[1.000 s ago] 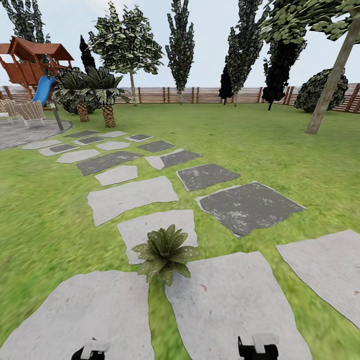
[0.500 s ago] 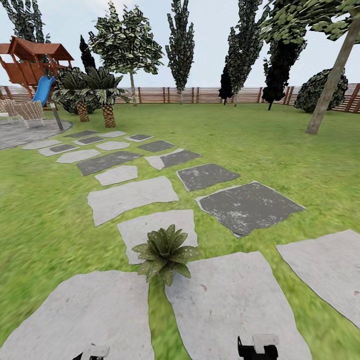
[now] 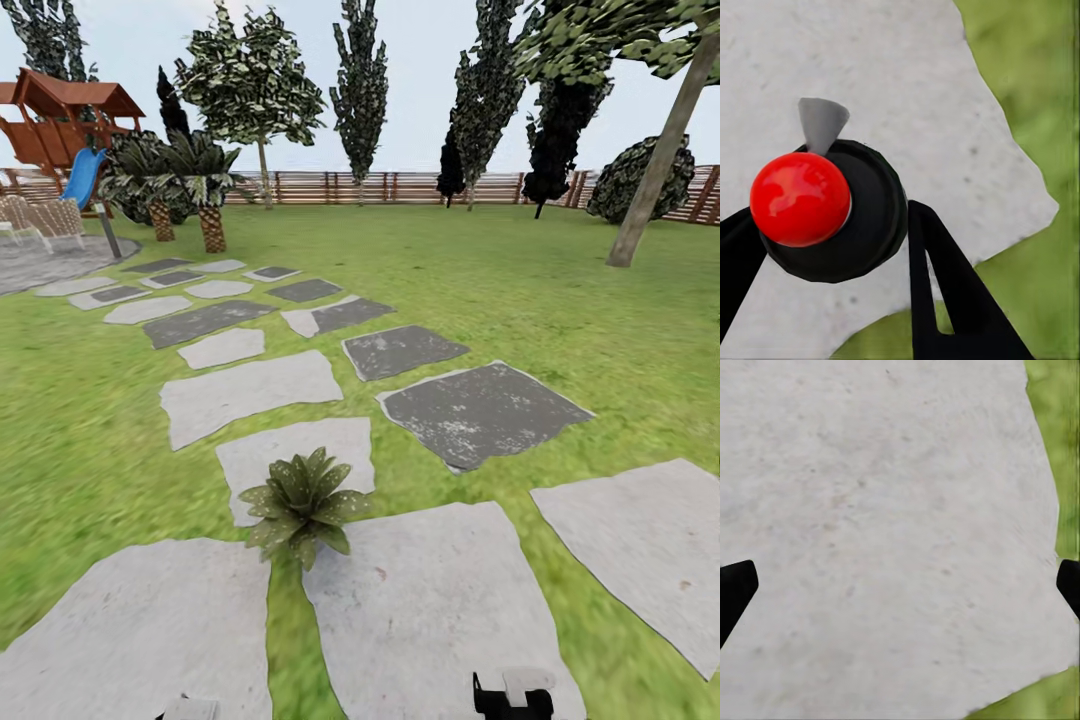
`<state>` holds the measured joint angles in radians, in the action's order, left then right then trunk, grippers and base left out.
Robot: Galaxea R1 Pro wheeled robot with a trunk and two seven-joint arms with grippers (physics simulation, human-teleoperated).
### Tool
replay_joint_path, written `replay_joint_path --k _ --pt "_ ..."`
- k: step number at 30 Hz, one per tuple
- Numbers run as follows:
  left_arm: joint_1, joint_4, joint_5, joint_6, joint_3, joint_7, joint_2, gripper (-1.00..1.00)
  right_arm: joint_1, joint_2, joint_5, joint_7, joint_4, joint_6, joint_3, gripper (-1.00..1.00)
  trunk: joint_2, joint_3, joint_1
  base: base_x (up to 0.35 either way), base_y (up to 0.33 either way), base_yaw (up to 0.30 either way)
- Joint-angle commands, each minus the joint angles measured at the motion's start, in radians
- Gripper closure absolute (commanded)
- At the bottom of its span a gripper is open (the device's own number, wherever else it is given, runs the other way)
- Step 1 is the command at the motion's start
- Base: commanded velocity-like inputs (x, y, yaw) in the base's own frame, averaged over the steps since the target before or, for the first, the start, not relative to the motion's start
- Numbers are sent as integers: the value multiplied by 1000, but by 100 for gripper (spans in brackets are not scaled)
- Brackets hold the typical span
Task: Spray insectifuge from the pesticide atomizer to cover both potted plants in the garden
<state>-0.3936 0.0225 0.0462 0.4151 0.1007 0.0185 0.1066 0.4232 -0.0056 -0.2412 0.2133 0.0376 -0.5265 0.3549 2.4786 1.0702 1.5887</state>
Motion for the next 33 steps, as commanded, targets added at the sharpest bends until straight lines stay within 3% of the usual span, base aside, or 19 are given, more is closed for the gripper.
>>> replay_joint_path --k 1,20,33 --pt "-1 -1 5 4 7 1 1 100 0 0 -7 3 1 -1 9 -100 0 2 0 0 -272 0" --pt "-1 -1 6 3 7 -2 0 100 0 -2 -10 5 1 -1 6 -100 0 31 0 0 -273 -97" --pt "-1 -1 9 1 7 -4 2 100 0 -2 -9 8 7 -2 7 -100 0 33 0 18 -275 -12"
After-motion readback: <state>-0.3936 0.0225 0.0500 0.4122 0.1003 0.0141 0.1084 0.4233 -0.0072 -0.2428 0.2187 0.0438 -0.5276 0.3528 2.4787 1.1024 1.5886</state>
